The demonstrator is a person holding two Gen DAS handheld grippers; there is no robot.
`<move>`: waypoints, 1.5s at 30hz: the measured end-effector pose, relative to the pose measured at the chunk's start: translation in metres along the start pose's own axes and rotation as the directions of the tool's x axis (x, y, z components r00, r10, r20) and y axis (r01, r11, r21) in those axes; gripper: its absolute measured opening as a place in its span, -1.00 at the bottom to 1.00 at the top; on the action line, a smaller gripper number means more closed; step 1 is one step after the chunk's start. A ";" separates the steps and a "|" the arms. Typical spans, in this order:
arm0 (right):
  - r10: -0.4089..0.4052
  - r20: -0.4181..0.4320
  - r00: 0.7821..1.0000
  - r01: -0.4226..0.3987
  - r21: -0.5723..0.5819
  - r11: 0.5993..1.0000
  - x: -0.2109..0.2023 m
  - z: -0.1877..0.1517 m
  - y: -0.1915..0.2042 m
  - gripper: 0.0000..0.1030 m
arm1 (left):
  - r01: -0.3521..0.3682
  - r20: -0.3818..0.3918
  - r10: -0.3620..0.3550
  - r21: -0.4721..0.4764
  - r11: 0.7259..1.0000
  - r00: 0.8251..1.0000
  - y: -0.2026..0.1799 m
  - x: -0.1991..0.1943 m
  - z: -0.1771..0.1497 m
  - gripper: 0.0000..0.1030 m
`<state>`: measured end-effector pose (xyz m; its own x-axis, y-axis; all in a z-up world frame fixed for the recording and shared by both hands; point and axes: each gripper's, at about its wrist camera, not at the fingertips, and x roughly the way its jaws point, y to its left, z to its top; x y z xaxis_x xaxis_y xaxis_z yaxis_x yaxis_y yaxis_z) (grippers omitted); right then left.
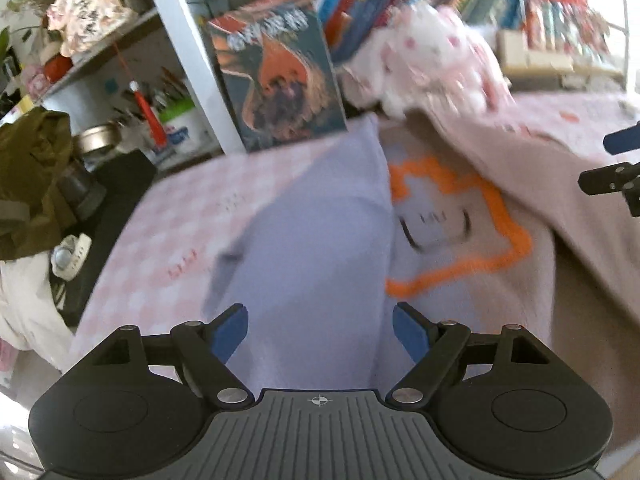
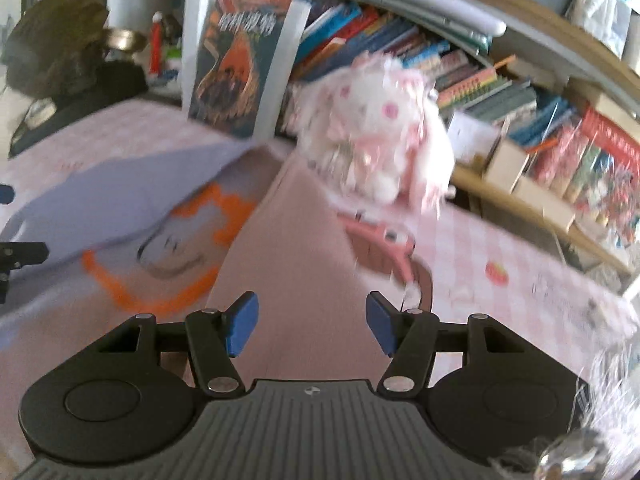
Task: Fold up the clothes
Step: 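Lower the sweater flat onto the mat and open both grippers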
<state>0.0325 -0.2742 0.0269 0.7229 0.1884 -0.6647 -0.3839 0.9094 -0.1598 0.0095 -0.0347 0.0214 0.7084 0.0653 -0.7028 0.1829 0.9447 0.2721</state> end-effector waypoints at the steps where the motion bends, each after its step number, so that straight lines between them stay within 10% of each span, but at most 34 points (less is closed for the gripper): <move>1: 0.001 -0.012 1.000 -0.001 -0.003 1.000 -0.004 -0.007 0.003 0.12 | 0.004 0.000 -0.004 0.018 1.000 1.000 -0.003 -0.001 -0.003 0.59; 20: -0.076 -0.128 0.989 0.075 -0.016 0.997 -0.045 -0.070 0.022 0.10 | 0.027 0.017 -0.030 0.130 0.991 0.999 -0.012 0.001 -0.008 0.59; 31: 0.048 -0.142 0.989 -0.074 -0.187 0.979 -0.036 -0.066 0.063 0.07 | 0.031 0.007 -0.032 0.132 0.991 0.999 -0.012 0.004 -0.009 0.59; 35: -0.004 -0.137 0.991 -0.027 -0.220 0.975 -0.032 -0.063 0.060 -0.87 | 0.015 0.002 -0.016 0.125 0.992 1.000 -0.010 0.004 -0.009 0.59; 40: -0.207 -0.034 0.978 0.193 -0.238 0.952 -0.035 -0.039 0.010 -0.91 | -0.010 0.000 0.010 0.119 0.993 1.000 -0.006 0.003 -0.008 0.59; 45: -0.425 -0.001 0.905 0.401 -0.332 0.854 0.001 -0.016 -0.055 -0.91 | -0.029 -0.011 0.031 0.108 0.994 0.999 -0.005 0.003 -0.008 0.59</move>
